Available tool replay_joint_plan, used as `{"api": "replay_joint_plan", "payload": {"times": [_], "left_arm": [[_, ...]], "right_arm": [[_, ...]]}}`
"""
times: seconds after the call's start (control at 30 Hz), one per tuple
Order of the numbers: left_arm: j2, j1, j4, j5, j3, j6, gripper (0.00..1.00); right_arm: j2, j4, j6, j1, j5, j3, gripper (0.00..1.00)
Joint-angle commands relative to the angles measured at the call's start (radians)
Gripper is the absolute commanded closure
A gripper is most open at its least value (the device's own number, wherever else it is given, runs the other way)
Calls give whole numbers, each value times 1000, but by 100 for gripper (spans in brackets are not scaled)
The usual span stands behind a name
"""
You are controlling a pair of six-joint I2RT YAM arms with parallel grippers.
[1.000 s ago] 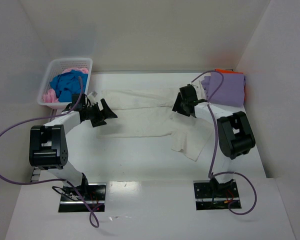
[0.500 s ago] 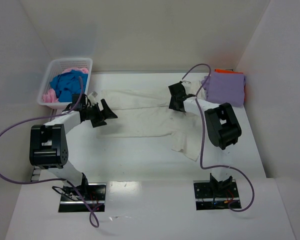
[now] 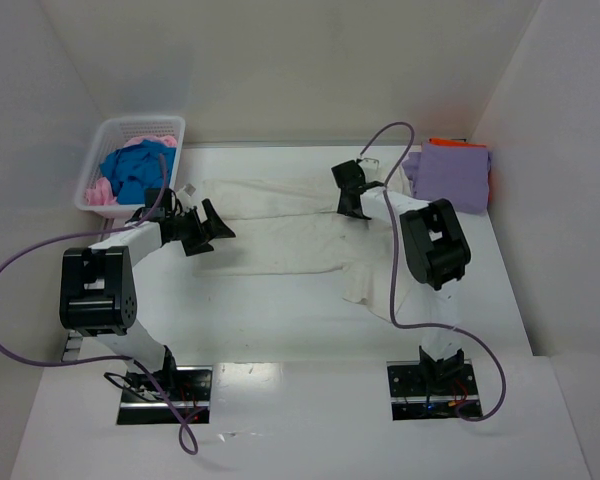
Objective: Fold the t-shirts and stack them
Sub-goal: Fold the flattened tshirt in 1/3 of the way
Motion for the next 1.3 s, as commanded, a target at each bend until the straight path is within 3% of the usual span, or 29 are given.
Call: {"api": "replay_joint_plan", "payload": {"times": [0.0,0.07,0.2,0.23,0.3,0.43,0.8,0.93,1.07,1.17,1.2,1.27], "left_arm": [[5,5,22,36,35,24,1],[14,5,22,36,35,24,1],[14,5,22,45,35,24,1],[14,5,22,45,35,24,1],[14,5,22,45,35,24,1],[14,5,22,45,35,24,1],[5,5,22,54,35,24,1],[-5,5,22,54,35,24,1],[-5,5,22,63,35,24,1],[-5,5,22,63,35,24,1],[-5,5,22,63,35,24,1],[-5,5,22,63,35,24,1]], "right_arm": [[53,-26,-7,2,49,89,44],[65,-40,-7,2,49,99,47],[65,-30,-7,2,58,108,72],[56,-29,-7,2,58,99,83],[56,-29,-7,2,58,99,92],[29,-43,-7,2,43,99,96],[-111,-137,52,-21,-251,119,96],[-140,-128,61,-21,-294,71,89],[-140,-128,70,-41,-370,62,88],[-117,-128,56,-41,-370,53,75],[-104,-138,44,-41,-358,53,58],[-93,-149,30,-41,-345,44,48]]}}
